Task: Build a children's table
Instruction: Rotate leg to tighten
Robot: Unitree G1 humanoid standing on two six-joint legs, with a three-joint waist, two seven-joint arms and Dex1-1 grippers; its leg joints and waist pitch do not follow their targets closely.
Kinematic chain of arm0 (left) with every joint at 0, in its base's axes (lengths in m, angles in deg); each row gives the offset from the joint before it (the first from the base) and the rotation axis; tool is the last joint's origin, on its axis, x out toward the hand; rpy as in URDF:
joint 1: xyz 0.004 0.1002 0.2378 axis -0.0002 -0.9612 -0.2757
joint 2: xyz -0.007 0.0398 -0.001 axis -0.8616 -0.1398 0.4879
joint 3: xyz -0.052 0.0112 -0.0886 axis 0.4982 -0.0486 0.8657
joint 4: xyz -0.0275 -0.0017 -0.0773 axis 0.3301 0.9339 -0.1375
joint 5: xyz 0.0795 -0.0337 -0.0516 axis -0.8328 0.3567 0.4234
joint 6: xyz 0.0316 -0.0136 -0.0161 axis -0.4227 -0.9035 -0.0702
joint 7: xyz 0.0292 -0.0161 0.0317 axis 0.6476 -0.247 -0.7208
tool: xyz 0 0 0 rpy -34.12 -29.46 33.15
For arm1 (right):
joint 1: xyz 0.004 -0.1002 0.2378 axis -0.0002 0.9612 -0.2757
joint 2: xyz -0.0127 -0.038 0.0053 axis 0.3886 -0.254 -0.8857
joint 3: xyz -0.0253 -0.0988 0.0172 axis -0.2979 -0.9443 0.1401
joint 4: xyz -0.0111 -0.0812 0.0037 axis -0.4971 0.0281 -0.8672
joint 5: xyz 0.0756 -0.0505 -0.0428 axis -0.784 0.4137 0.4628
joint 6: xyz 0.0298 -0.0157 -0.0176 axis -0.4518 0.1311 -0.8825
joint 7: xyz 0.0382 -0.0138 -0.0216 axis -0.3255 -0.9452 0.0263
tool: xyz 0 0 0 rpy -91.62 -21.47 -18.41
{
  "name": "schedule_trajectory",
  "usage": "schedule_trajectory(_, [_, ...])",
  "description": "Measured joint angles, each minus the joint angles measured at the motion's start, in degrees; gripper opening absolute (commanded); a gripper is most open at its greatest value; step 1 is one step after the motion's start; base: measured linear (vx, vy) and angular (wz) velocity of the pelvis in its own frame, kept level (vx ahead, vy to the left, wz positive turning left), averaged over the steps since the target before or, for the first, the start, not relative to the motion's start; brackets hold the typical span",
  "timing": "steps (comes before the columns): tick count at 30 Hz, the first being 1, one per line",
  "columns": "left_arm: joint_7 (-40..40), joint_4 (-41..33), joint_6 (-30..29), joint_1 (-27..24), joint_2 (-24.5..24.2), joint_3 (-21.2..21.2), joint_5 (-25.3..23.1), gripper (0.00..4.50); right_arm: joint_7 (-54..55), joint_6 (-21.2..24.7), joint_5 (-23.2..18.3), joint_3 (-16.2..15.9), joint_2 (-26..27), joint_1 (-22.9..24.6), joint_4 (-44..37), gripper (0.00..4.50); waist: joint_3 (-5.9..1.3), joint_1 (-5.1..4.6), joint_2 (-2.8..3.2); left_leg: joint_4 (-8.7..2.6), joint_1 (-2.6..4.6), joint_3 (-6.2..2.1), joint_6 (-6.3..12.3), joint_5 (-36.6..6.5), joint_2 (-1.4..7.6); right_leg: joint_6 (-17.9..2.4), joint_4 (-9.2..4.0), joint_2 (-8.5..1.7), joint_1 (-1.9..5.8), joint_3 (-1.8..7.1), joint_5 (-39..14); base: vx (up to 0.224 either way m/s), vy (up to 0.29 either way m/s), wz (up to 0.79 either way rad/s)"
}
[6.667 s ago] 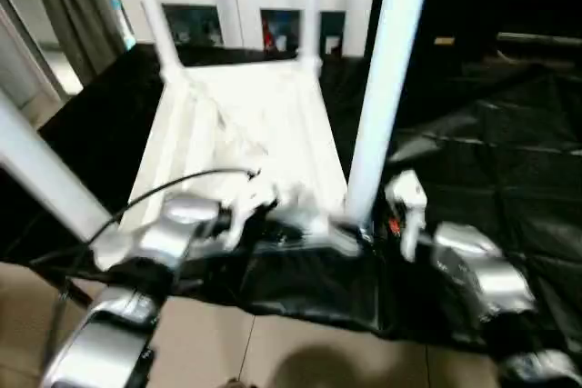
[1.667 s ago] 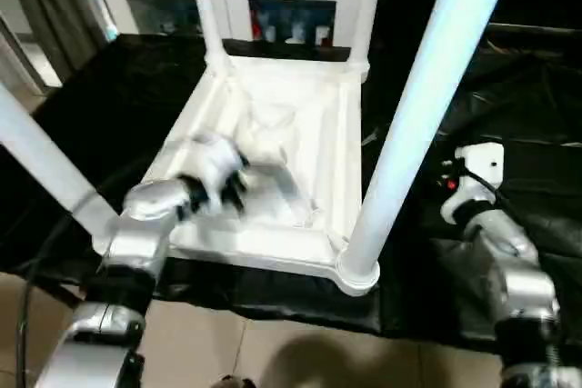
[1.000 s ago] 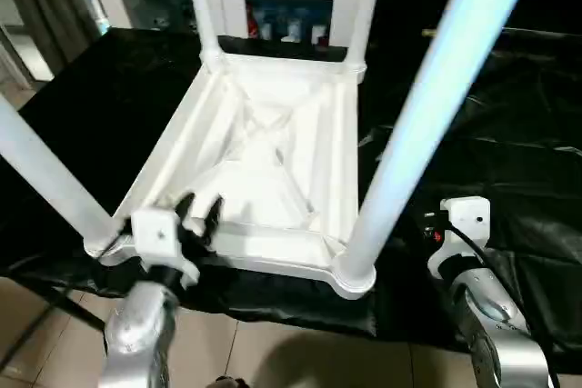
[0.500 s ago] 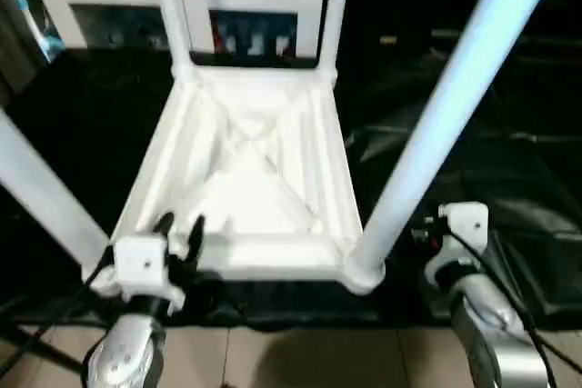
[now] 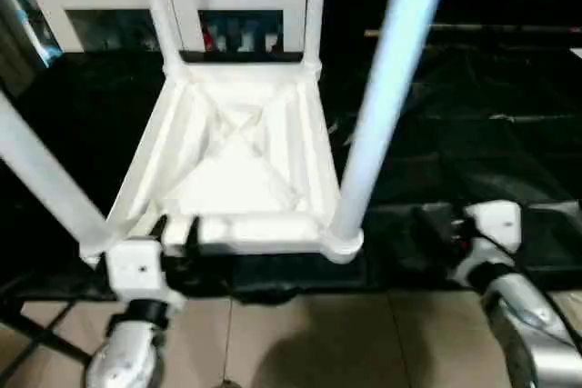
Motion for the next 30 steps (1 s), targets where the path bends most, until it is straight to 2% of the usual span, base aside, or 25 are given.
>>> schedule_trajectory(2, [-0.23,0.00,0.00,0.01,-0.01,0.32,0.16,2.44,-4.06,0.45,-2.09,-1.18,-1.10,0.78,-1.21,3.51,0.12,0.04,-0.05,-0.02,0.00,0.24,0.03,-0.01,-0.08,0.28,-0.64,-0.13,0.07,0.13,0.39,-0.035,0.068,0.00])
schedule_trajectory(6, [1.17,0.01,1.34,-0.83,-0.20,0.79,3.27,2.44,-12.27,1.30,-5.39,-3.07,-4.97,3.44,-4.08,3.51,0.27,0.19,-0.46,-0.09,0.07,1.25,0.06,-0.03,-0.10,1.18,-0.68,-0.85,-0.01,0.12,1.21,-0.008,0.014,0.00])
schedule_trajectory(8, [2.11,0.00,1.94,-1.71,-0.27,0.89,4.62,2.44,-14.21,1.30,-5.67,-3.26,-5.62,4.12,-4.39,3.51,0.28,0.20,-0.52,-0.25,0.05,1.29,0.07,-0.02,-0.07,1.36,-0.67,-0.86,-0.08,0.08,1.33,0.000,0.000,0.00])
schedule_trajectory(9, [3.90,-0.52,2.19,-3.14,-0.24,1.14,7.30,2.72,-15.53,1.30,-5.70,-3.53,-6.50,4.27,-4.39,3.51,0.27,0.25,-0.51,-0.29,0.05,1.29,0.07,-0.01,-0.03,1.48,-0.64,-0.86,-0.15,0.05,1.47,0.000,0.000,0.00])
schedule_trajectory(11, [7.16,-2.13,2.51,-7.08,-0.28,1.21,11.72,2.72,-16.76,0.99,-5.61,-3.51,-7.75,4.24,-4.13,3.51,0.27,0.04,-0.55,-0.46,0.20,1.37,0.06,-0.01,0.03,1.67,-0.60,-0.86,-0.21,0.05,1.65,0.000,0.000,0.00])
schedule_trajectory(12, [8.52,-3.04,2.95,-9.60,-0.28,1.32,13.47,2.90,-17.14,0.55,-5.55,-3.30,-8.40,4.12,-3.53,3.51,0.27,0.05,-0.63,-0.68,0.36,1.39,0.05,-0.01,0.05,1.68,-0.61,-0.86,-0.21,0.00,1.65,0.000,0.000,0.00])
schedule_trajectory(14, [9.17,-3.07,3.96,-11.55,0.31,2.01,15.04,3.13,-17.73,0.43,-5.68,-3.14,-8.61,3.88,-2.93,3.67,0.28,0.13,-0.68,-0.93,0.50,1.41,0.03,-0.01,0.14,1.69,-0.58,-0.81,-0.23,-0.08,1.65,0.000,0.000,0.00])
schedule_trajectory(18, [8.88,-1.20,11.88,-16.25,3.93,4.02,16.66,3.25,-22.27,2.81,-10.03,-3.53,-8.95,3.66,-3.56,3.87,0.16,0.51,-0.49,-1.36,0.77,1.62,0.01,-0.01,0.26,1.77,-0.59,-0.78,-0.20,-0.09,1.61,0.000,0.000,0.00])
schedule_trajectory(20, [7.84,1.28,15.62,-17.60,4.73,4.93,16.10,3.56,-24.34,3.96,-11.06,-5.01,-10.02,3.69,-4.33,4.18,0.13,0.65,-0.44,-1.36,0.78,1.68,0.00,0.00,0.36,1.86,-0.59,-0.74,-0.21,-0.08,1.63,0.000,0.000,0.00])
schedule_trajectory(21, [7.20,2.24,16.95,-18.08,4.74,5.44,15.37,3.54,-25.40,4.35,-11.35,-5.72,-10.16,3.69,-4.81,4.20,0.12,0.81,-0.51,-1.36,0.77,1.73,0.00,0.00,0.45,1.92,-0.59,-0.71,-0.21,-0.09,1.72,0.000,0.000,0.00])
schedule_trajectory(25, [5.61,2.93,19.07,-17.16,4.94,6.87,14.42,3.98,-27.94,4.46,-11.46,-7.69,-10.17,2.10,-4.70,4.48,0.08,1.58,-0.58,-1.36,0.80,2.16,0.00,0.00,0.61,1.96,-0.61,-0.75,-0.22,-0.03,1.70,0.000,0.000,0.00])
schedule_trajectory(28, [5.27,4.28,19.25,-14.04,3.47,9.27,14.59,4.10,-29.62,4.77,-11.87,-7.81,-10.43,1.61,-4.17,4.50,0.08,1.67,-0.60,-1.34,0.84,2.35,0.00,0.00,0.67,1.96,-0.62,-0.78,-0.21,0.01,1.70,0.000,0.000,0.00])
schedule_trajectory(30, [5.08,6.37,19.69,-11.37,1.69,10.00,14.64,4.36,-30.17,4.93,-11.91,-8.40,-10.43,1.20,-4.07,4.50,0.02,1.56,-0.52,-1.33,0.89,2.38,0.00,0.00,0.67,1.96,-0.61,-0.78,-0.20,0.05,1.72,0.000,0.000,0.00])
